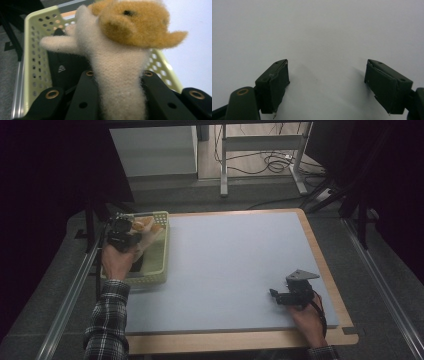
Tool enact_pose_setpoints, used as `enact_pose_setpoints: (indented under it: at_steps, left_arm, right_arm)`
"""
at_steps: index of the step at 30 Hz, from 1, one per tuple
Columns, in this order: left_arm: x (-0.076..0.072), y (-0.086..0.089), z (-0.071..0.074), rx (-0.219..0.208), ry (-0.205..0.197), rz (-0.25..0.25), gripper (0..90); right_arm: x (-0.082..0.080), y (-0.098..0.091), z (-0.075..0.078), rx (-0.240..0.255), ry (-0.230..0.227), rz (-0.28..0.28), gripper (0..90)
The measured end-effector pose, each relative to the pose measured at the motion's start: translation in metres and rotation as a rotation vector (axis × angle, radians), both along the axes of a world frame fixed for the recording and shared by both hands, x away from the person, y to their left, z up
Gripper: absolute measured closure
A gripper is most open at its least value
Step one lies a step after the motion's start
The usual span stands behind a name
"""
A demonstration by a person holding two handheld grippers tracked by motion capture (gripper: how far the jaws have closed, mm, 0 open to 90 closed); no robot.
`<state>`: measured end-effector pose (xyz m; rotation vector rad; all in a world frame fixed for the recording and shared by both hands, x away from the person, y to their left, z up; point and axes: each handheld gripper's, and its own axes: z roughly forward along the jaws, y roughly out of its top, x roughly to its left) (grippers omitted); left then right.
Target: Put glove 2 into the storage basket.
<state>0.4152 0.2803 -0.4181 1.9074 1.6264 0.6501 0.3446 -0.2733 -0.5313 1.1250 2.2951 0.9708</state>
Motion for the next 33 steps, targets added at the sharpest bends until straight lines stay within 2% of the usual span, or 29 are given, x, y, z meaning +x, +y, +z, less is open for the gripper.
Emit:
enact_pose_setpoints:
  at_steps: [1, 2, 4, 11, 12, 13, 15, 17, 19, 20, 21, 22, 23, 24, 26, 27, 29, 32, 33]
  left_arm:
    - [0.002, 0.003, -0.003, -0.018, -0.006, 0.005, 78.3]
    - [0.008, 0.005, -0.010, -0.024, 0.007, 0.014, 78.3]
    - [0.011, 0.005, -0.014, -0.034, 0.009, 0.017, 78.3]
    - [0.030, -0.007, -0.033, -0.096, 0.001, 0.020, 78.1]
    - [0.034, -0.011, -0.040, -0.090, 0.020, 0.020, 77.7]
    - [0.034, -0.011, -0.040, -0.090, 0.020, 0.020, 77.4]
    - [0.039, -0.014, -0.048, -0.074, 0.063, 0.013, 76.8]
    - [0.044, -0.016, -0.057, -0.082, 0.119, 0.000, 74.9]
    - [0.048, -0.017, -0.064, -0.071, 0.182, -0.018, 59.6]
    - [0.051, -0.016, -0.070, -0.072, 0.235, -0.027, 50.5]
    - [0.051, -0.016, -0.070, -0.072, 0.235, -0.027, 41.0]
    - [0.053, -0.015, -0.072, -0.082, 0.263, -0.032, 41.0]
    - [0.053, -0.014, -0.074, -0.088, 0.281, -0.044, 32.7]
    - [0.052, -0.014, -0.073, -0.080, 0.293, -0.052, 18.6]
    - [0.050, -0.014, -0.070, -0.078, 0.286, -0.054, 11.6]
    - [0.047, -0.013, -0.066, -0.073, 0.277, -0.065, 11.6]
    - [0.039, -0.010, -0.054, -0.077, 0.234, -0.086, 9.7]
    - [0.035, -0.006, -0.047, -0.090, 0.206, -0.093, 14.0]
    - [0.034, -0.005, -0.046, -0.096, 0.202, -0.097, 21.5]
  right_arm:
    - [0.000, 0.000, 0.000, 0.000, 0.000, 0.000, 19.1]
    - [0.000, 0.000, 0.000, 0.000, 0.000, 0.000, 19.1]
    - [0.000, 0.000, 0.000, 0.000, 0.000, 0.000, 19.1]
    - [0.000, 0.000, 0.000, 0.001, -0.002, 0.001, 19.1]
    - [0.000, 0.000, 0.000, 0.001, -0.001, 0.000, 19.1]
    - [0.000, 0.000, 0.000, 0.001, -0.001, 0.000, 19.1]
    - [0.000, 0.000, 0.000, 0.002, -0.001, 0.000, 19.1]
    - [0.000, 0.000, 0.000, 0.001, -0.001, 0.000, 19.1]
    - [0.000, 0.000, 0.000, 0.001, -0.001, 0.001, 19.0]
    - [0.000, 0.000, 0.000, 0.001, -0.001, 0.000, 19.1]
    - [0.000, 0.000, 0.000, 0.001, -0.001, 0.000, 19.1]
    - [0.000, 0.000, 0.000, 0.000, -0.002, 0.001, 19.1]
    - [0.000, 0.000, 0.000, 0.001, -0.001, 0.001, 19.1]
    - [0.000, 0.000, 0.000, 0.002, -0.001, 0.001, 19.1]
    - [0.000, 0.000, 0.000, 0.000, -0.001, 0.001, 19.1]
    - [0.000, 0.000, 0.000, 0.001, 0.000, 0.000, 19.1]
    - [0.000, 0.000, 0.000, 0.000, -0.001, 0.001, 19.1]
    - [0.000, 0.000, 0.000, 0.000, 0.000, 0.000, 19.1]
    - [0.000, 0.000, 0.000, 0.000, 0.000, 0.000, 19.1]
